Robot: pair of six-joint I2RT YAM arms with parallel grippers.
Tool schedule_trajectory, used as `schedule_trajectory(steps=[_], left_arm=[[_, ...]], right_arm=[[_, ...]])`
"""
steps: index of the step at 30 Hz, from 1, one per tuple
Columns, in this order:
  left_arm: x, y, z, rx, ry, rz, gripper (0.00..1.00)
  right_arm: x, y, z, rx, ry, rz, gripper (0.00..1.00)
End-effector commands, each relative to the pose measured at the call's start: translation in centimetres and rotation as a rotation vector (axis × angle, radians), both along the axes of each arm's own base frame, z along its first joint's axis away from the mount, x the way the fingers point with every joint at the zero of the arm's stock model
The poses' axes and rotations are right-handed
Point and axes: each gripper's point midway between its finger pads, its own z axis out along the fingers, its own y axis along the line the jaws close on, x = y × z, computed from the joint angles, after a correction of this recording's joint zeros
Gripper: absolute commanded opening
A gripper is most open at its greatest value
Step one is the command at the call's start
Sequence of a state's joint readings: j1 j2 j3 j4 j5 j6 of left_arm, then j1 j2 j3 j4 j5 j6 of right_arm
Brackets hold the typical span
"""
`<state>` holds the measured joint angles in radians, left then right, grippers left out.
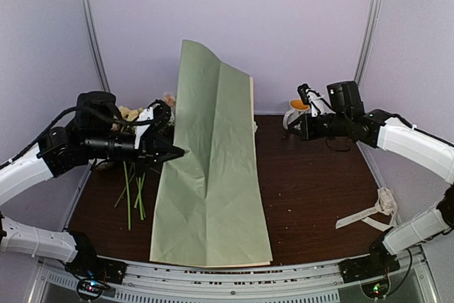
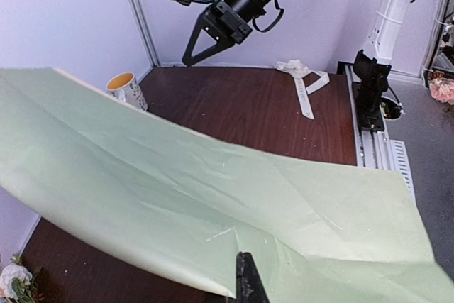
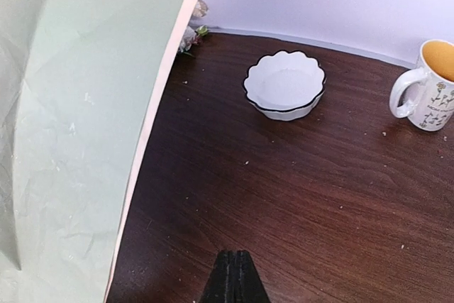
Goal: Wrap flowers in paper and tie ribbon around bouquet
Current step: Pass from the left arm to the right
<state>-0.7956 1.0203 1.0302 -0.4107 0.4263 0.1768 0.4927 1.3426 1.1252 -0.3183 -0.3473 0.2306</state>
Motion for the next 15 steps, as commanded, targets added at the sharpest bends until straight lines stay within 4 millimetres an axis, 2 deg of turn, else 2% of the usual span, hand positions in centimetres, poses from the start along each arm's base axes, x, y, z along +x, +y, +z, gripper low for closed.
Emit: schedule_trajectory(steps=[1, 7, 11, 15], left_arm=[[-0.7, -1.8, -1.9, -0.023, 0.020, -0.114, 0.00], [0.8, -4.7, -7.1, 0.060, 0.176, -0.170, 0.00], [4.0, -5.8, -10.5, 0.130, 0.259, -0.110, 0.00], [7.6, -5.9, -14.3, 0.210, 0.351, -0.008, 0.00]], right_arm=[[0.0, -2.4, 1.5, -0.014, -0.074, -0.085, 0.00], [-0.8, -4.3, 0.8, -0.048, -0.058, -0.135, 0.09], [-1.0, -6.6, -0.9, -0.103, -0.016, -0.241, 0.16], [-1.1, -9.1, -3.8, -0.137, 0.073, -0.346, 0.25]])
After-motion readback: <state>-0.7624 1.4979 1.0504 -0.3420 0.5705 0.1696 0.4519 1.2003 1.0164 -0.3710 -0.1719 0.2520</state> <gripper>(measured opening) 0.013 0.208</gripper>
